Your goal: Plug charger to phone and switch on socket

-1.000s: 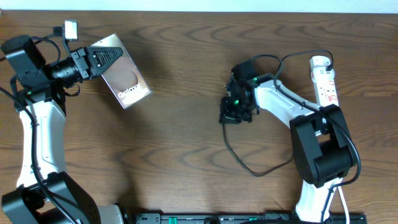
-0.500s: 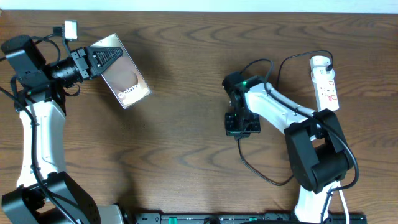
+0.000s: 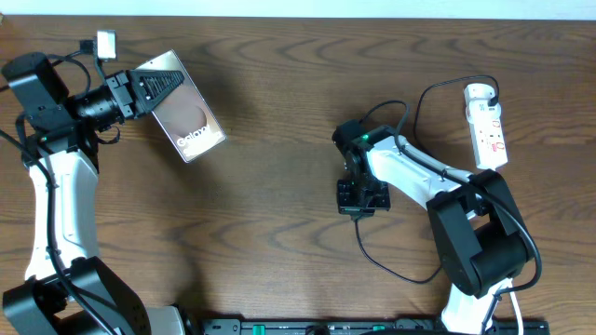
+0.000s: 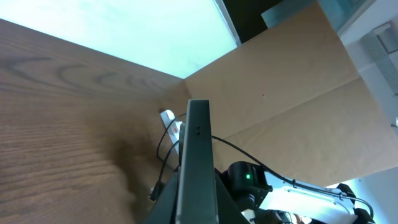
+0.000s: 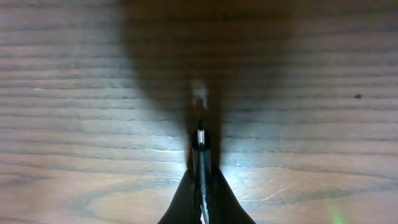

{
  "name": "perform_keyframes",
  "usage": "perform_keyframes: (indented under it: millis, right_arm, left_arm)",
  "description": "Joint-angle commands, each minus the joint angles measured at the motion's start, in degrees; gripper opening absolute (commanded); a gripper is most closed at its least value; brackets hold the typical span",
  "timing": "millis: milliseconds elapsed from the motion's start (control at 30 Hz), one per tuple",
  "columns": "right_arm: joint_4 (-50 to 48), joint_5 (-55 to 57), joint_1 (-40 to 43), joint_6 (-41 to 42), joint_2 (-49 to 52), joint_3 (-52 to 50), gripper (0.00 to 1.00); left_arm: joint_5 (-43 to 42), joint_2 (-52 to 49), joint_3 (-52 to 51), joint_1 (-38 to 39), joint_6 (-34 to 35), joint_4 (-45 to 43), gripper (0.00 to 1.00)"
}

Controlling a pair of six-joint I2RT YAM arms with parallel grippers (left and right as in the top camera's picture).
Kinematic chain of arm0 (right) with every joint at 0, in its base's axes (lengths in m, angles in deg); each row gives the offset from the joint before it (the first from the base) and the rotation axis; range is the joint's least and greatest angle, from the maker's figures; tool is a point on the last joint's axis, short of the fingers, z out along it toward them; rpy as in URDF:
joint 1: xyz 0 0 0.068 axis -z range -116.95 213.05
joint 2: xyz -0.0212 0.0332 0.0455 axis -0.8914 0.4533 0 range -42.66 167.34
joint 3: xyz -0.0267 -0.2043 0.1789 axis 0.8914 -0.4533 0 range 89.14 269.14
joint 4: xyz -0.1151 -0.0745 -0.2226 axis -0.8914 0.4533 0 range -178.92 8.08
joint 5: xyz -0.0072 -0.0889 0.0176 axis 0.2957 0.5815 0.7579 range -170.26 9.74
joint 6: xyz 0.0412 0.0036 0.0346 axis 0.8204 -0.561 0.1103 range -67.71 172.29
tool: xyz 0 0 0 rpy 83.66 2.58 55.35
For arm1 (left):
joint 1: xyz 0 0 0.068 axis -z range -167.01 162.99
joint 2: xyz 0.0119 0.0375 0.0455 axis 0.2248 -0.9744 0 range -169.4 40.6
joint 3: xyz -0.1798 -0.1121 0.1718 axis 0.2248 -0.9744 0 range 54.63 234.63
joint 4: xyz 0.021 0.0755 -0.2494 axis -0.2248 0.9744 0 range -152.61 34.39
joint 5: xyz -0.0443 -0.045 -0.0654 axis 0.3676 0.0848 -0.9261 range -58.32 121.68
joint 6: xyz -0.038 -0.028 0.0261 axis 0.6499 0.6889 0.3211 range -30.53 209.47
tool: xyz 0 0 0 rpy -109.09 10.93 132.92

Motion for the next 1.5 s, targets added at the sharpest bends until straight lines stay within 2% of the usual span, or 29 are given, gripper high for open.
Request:
perform_keyframes:
  millis: [0,133,267,367,400,467,567,667,833,1100,1367,1467]
  right_arm:
    - [-1.4,0.5,-0.1,0.9,1.4,0.1,0.01]
    - [-1.0,-6.8,1.9,-5.5,1.4,6.8,0.01]
    - [-2.0,-24.1,4.2,-16.4,1.4,15.6,0.01]
    - [-4.2,-55.0,5.2,-39.5,1.4,21.0,0.01]
    - [-4.3,-61.3,5.1,-43.6,1.4,21.4,0.01]
    - [-5.0,-68.3,4.9,-46.4,1.4,21.7,0.01]
    - [-5.5,-69.4,3.8,-47.8,1.4,21.4,0.01]
    - [-5.6,-73.9,1.6,-54.1,1.4,20.3,0.01]
    - [-7.7,-74.1,-2.3,-54.7,1.4,19.9,0.01]
    - [-13.7,-73.8,-5.4,-50.5,1.4,19.9,0.01]
    - [-14.1,-70.6,-5.3,-49.9,1.4,19.9,0.01]
    - [-15.5,-67.6,-5.3,-45.9,1.4,19.9,0.01]
  left_arm:
    - [-1.2,0.3,0.6,0.0,0.5,-0.1,0.07]
    - [-1.2,0.3,0.6,0.0,0.5,-0.1,0.07]
    - [-1.1,0.3,0.6,0.0,0.5,-0.1,0.07]
    - [-1.2,0.3,0.6,0.0,0.5,-0.1,0.07]
    - [-1.2,0.3,0.6,0.0,0.5,-0.1,0.07]
    - [-1.2,0.3,0.6,0.0,0.3,-0.1,0.08]
    - [-1.2,0.3,0.6,0.2,0.1,-0.1,0.07]
    - [-1.2,0.3,0.6,1.2,-0.5,-0.1,0.08]
    - [-1.1,0.3,0.6,4.0,-2.4,-0.1,0.08]
    - [1.3,0.3,0.6,7.0,-2.5,-0.1,0.07]
    - [1.9,0.3,0.6,7.0,-1.7,-0.1,0.07]
    - [1.9,0.3,0.6,7.0,-0.5,-0.3,0.08]
